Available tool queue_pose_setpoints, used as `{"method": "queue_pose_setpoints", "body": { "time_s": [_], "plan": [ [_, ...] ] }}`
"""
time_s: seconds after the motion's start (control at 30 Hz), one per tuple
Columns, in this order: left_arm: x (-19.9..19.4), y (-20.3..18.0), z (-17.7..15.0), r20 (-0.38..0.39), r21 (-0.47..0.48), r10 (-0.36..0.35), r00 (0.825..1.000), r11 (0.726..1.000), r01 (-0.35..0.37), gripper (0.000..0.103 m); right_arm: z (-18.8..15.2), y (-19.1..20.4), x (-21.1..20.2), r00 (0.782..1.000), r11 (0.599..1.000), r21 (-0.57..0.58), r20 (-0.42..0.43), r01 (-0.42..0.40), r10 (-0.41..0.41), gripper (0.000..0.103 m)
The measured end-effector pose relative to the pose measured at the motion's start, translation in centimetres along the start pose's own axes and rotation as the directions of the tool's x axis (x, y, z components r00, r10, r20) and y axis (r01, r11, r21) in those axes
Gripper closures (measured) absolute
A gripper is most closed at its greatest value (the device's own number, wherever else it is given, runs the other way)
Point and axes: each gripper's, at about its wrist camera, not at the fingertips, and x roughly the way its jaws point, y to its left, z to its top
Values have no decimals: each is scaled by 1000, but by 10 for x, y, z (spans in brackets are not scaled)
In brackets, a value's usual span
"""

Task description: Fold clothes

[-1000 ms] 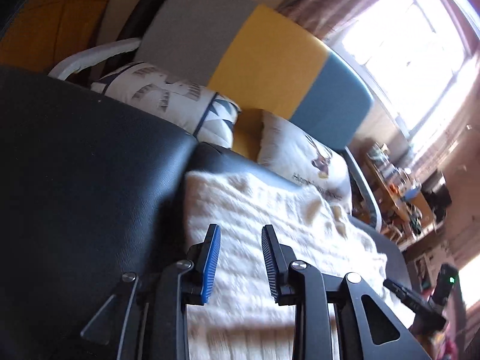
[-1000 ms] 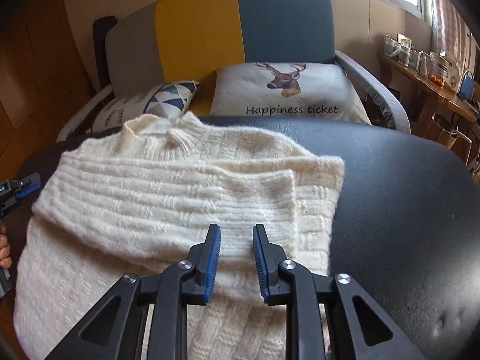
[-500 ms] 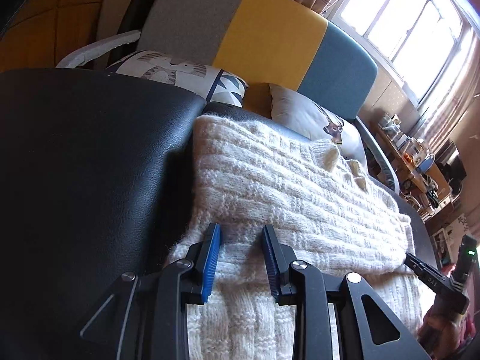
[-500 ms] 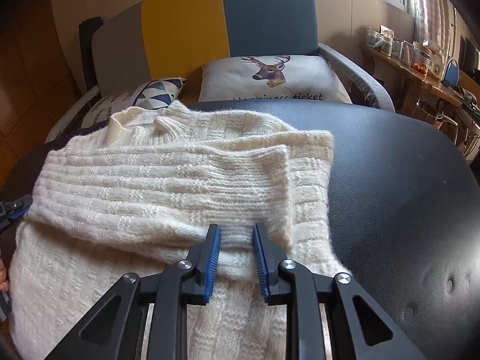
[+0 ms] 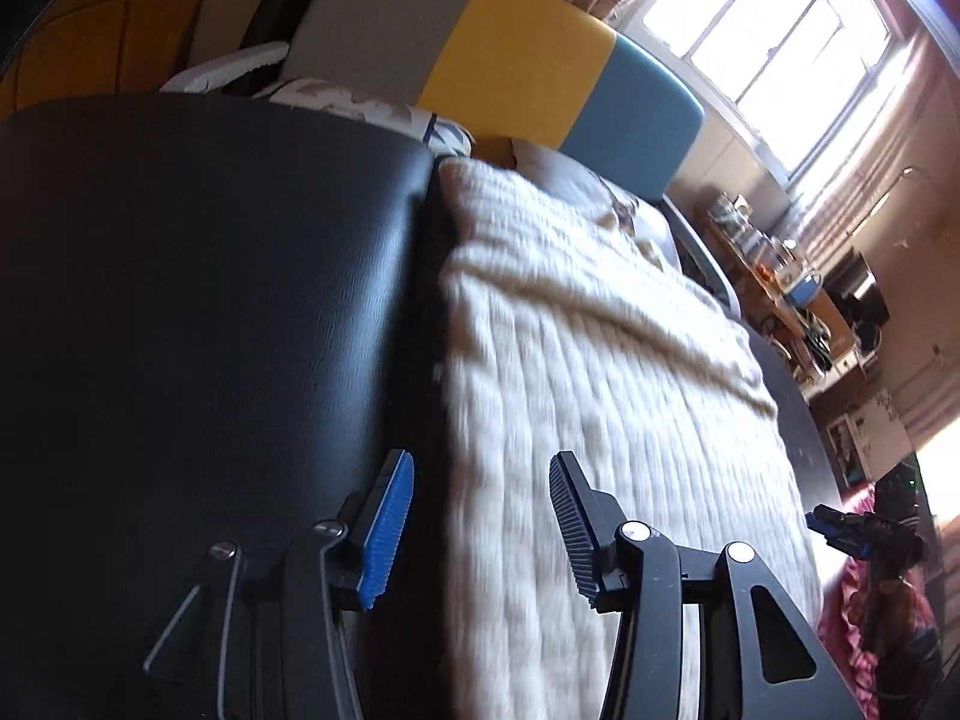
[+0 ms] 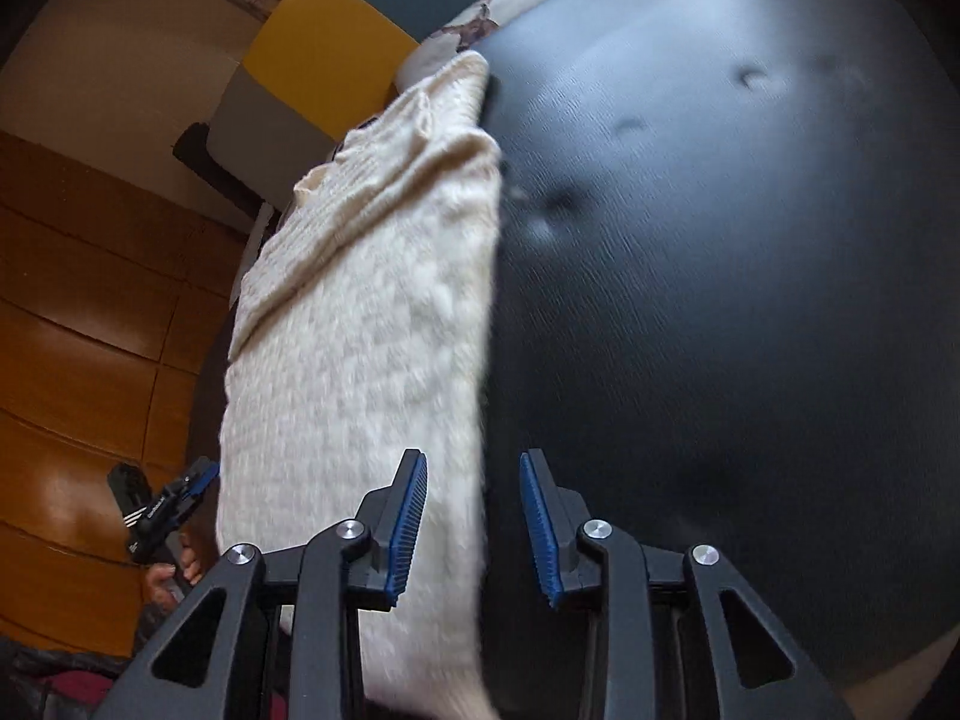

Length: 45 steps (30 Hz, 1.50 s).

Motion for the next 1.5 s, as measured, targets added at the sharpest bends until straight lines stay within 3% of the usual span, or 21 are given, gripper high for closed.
{"method": "queue_pose_setpoints", "body": {
  "time_s": [0.17,0.23,0.3,0.5,0.53,0.63,0.67,0.7,0.9,1.03,1.13,1.2,1.5],
  "plan": [
    [-7,-13,-25,-26,34,23,999,999,-22,52,-32,-8,-2,989,992,32,-74,-122,124,70],
    [-9,-19,-33,-33,49,34,999,998,-32,40,-33,-2,9,980,984,27,-96,-175,176,70],
    [-11,-26,-41,-39,63,45,998,997,-42,35,-33,3,20,969,975,31,-109,-220,222,70],
    [-16,-46,-64,-57,105,78,995,992,-72,33,-26,28,46,962,969,-21,-125,-246,241,70],
    [-16,-50,-66,-61,126,85,995,989,-77,35,-26,31,48,963,970,-35,-127,-242,236,70],
    [-16,-65,-71,-72,194,105,992,977,-90,57,-29,41,53,969,972,-71,-121,-223,214,70],
    [-16,-68,-73,-73,208,107,992,974,-90,76,-30,43,54,972,973,-82,-118,-214,204,70],
    [-16,-69,-75,-82,208,91,992,975,-72,88,-30,46,56,974,974,-92,-117,-205,194,70],
    [-19,-66,-81,-81,194,51,995,980,-34,90,-39,62,54,988,961,-238,-87,-143,125,70],
    [-22,-62,-82,-87,170,18,996,985,-3,87,-30,53,60,978,973,-125,-107,-193,180,71],
    [-21,-65,-84,-71,191,30,997,981,-16,84,-29,49,56,984,979,-134,-106,-155,142,84],
    [-20,-64,-83,-68,189,26,997,982,-13,90,-30,51,55,989,981,-144,-88,-132,120,86],
    [-20,-48,-79,-103,114,-35,994,992,47,91,-39,49,52,992,970,-210,-59,-126,116,87]
  ]
}}
